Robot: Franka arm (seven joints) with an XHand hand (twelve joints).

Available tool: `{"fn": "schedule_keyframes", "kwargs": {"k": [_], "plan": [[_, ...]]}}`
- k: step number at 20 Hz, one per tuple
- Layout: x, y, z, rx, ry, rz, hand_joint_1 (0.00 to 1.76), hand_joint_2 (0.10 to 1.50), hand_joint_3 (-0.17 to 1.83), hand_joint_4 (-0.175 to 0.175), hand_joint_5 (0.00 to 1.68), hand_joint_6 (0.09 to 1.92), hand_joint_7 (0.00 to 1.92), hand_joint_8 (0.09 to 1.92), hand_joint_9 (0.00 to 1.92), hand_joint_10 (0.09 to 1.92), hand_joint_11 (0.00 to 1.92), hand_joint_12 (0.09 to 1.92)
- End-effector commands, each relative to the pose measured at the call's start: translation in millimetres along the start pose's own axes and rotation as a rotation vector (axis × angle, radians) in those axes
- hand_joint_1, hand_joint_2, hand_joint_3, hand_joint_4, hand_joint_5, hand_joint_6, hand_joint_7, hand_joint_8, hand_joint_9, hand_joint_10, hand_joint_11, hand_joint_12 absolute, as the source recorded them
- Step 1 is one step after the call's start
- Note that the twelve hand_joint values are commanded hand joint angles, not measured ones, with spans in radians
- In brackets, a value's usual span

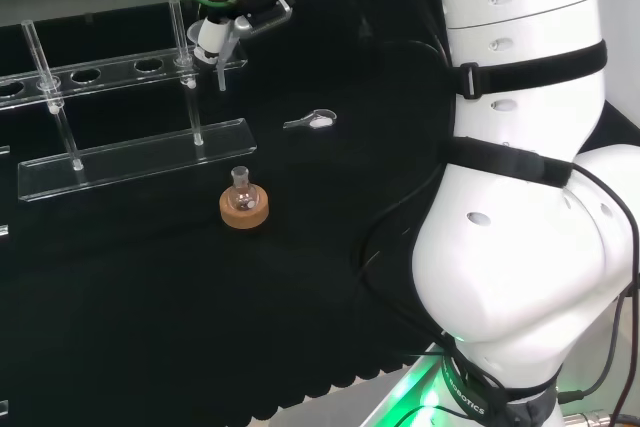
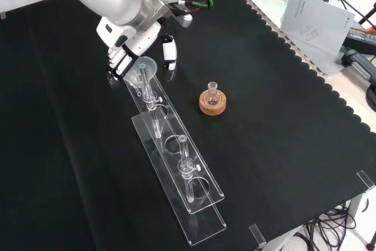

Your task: Pick up the funnel from the transparent funnel stand.

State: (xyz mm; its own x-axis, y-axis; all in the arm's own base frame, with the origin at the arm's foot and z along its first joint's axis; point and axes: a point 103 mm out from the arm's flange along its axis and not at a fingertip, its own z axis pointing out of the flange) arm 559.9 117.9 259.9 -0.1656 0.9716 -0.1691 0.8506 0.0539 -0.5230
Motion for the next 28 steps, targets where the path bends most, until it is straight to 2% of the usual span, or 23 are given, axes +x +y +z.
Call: {"fn": "schedule_keyframes", "kwargs": {"k": [1, 6, 12, 20, 28], "plan": [[-4, -2, -3, -0.022, -0.003, 0.022, 0.60, 0.73, 0.32, -0.001, 0.22, 0.09, 0.10, 0.72, 0.43, 0.74, 0.36, 1.48], [-4, -7, -8, -0.083, -0.031, 0.048, 0.59, 0.75, 0.35, -0.016, 0.27, 0.09, 0.24, 0.74, 0.69, 0.64, 0.41, 1.45], [-1, -16, -20, -0.172, -0.088, 0.080, 0.64, 0.78, 0.39, -0.042, 0.37, 0.09, 0.48, 0.77, 0.99, 0.68, 0.52, 1.37], [-3, -36, -38, -0.209, -0.091, 0.093, 0.67, 0.79, 0.43, -0.059, 0.44, 0.09, 0.68, 0.78, 1.14, 0.73, 0.60, 1.31], [-11, -68, -54, -0.243, -0.044, 0.109, 0.68, 0.78, 0.45, -0.059, 0.55, 0.09, 0.84, 0.77, 1.22, 0.71, 0.64, 1.29]]}}
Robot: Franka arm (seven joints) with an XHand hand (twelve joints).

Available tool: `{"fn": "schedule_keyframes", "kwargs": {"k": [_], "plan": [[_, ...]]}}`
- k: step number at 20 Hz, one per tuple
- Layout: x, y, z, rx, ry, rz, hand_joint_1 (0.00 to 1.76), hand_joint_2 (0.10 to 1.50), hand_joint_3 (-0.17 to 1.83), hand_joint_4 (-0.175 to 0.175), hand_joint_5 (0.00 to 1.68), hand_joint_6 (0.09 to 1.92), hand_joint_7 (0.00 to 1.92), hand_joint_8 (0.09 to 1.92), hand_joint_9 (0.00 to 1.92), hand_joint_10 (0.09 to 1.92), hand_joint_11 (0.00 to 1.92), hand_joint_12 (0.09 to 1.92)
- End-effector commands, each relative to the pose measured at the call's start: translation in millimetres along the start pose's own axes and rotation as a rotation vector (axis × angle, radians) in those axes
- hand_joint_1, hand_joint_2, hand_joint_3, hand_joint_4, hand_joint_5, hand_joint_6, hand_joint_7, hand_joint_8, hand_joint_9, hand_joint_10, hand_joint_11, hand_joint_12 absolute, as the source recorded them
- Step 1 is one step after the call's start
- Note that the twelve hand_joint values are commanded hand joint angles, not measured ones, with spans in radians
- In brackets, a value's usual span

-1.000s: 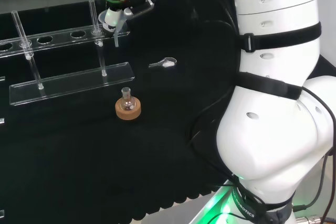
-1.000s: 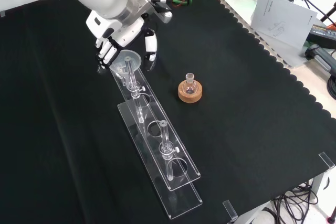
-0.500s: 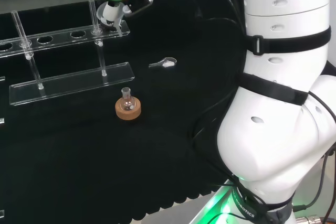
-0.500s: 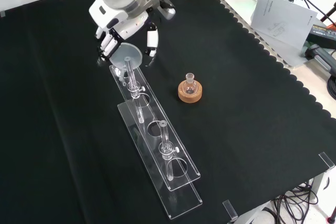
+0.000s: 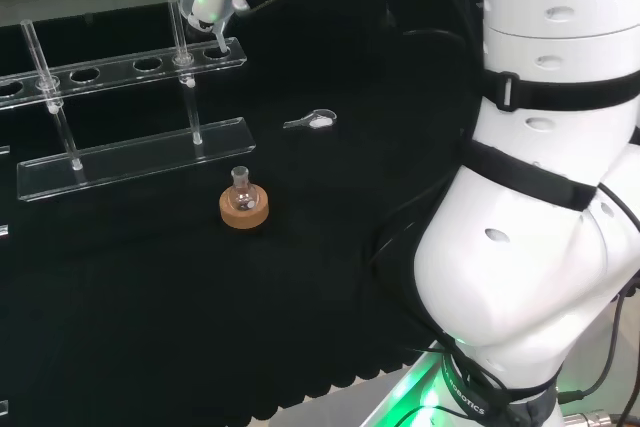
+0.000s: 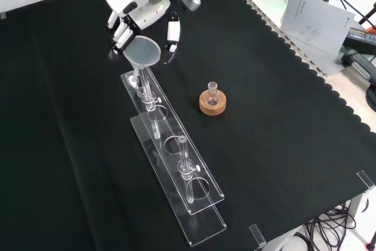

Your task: Pick up the funnel from the transparent funnel stand.

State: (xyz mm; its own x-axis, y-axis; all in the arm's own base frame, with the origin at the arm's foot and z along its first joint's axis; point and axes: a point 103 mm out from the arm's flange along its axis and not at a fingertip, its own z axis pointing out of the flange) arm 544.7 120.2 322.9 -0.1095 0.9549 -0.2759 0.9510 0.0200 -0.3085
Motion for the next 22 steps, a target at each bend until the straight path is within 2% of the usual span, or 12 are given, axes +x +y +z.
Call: {"fn": "schedule_keyframes", "kwargs": {"k": [1, 4, 6, 9, 12, 17, 22], "plan": [[-10, -24, -16, -0.024, 0.037, 0.022, 0.68, 0.78, 0.46, -0.057, 0.58, 0.09, 0.86, 0.77, 1.23, 0.71, 0.65, 1.28], [-15, -39, -23, -0.005, 0.097, 0.029, 0.68, 0.78, 0.46, -0.047, 0.70, 0.14, 0.89, 0.75, 1.25, 0.69, 0.66, 1.27], [-16, -51, -27, -0.008, 0.113, 0.033, 0.68, 0.78, 0.46, -0.038, 0.76, 0.26, 0.91, 0.73, 1.26, 0.67, 0.67, 1.27], [-18, -68, -29, -0.020, 0.128, 0.049, 0.68, 0.78, 0.46, -0.032, 0.74, 0.47, 0.92, 0.72, 1.27, 0.66, 0.67, 1.26], [-18, -84, -27, -0.037, 0.157, 0.059, 0.68, 0.78, 0.47, -0.028, 0.74, 0.57, 0.94, 0.72, 1.27, 0.66, 0.67, 1.27], [-18, -104, -18, -0.037, 0.182, 0.068, 0.68, 0.79, 0.47, -0.025, 0.77, 0.64, 0.96, 0.72, 1.28, 0.66, 0.68, 1.27], [-11, -120, -4, -0.013, 0.187, 0.068, 0.68, 0.79, 0.48, -0.025, 0.77, 0.69, 0.96, 0.72, 1.29, 0.65, 0.68, 1.26]]}}
